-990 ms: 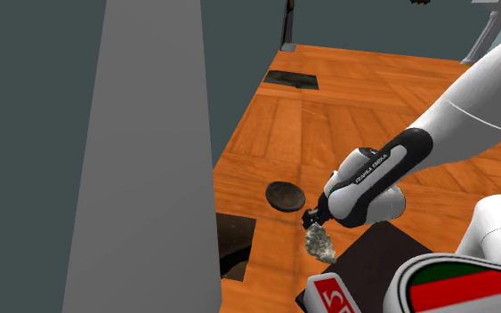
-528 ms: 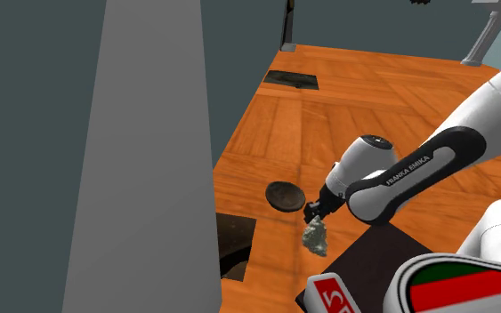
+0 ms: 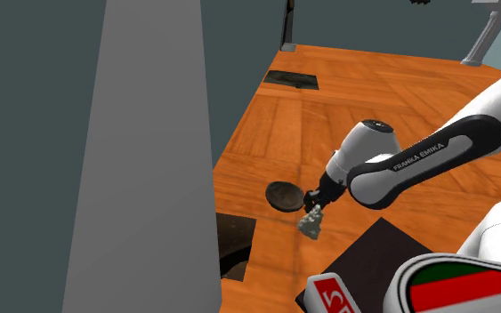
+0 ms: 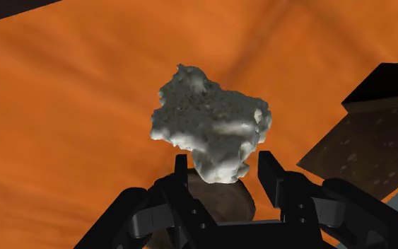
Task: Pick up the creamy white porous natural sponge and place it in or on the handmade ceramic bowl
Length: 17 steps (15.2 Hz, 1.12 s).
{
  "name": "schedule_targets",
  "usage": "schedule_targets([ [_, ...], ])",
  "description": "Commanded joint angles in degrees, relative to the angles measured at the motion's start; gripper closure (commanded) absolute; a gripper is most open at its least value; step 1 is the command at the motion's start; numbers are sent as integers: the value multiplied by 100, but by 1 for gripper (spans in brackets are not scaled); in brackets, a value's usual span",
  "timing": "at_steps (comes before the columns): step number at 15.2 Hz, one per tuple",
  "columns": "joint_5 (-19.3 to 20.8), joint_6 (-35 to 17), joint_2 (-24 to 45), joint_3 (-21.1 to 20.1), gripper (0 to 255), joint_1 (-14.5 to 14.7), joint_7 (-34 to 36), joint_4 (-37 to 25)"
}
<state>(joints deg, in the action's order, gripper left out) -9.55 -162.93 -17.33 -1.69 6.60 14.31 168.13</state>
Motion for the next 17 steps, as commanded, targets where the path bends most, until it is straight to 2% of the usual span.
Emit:
schedule_targets([
  [1, 48, 97, 297, 87, 255, -68, -105, -386],
  [9, -61, 453, 1794, 458, 255, -221, -701, -2200],
  [16, -173, 1036, 3006, 558, 255, -440, -1046, -3958],
  [17, -174, 1056, 3043, 558, 255, -449, -1053, -4014],
])
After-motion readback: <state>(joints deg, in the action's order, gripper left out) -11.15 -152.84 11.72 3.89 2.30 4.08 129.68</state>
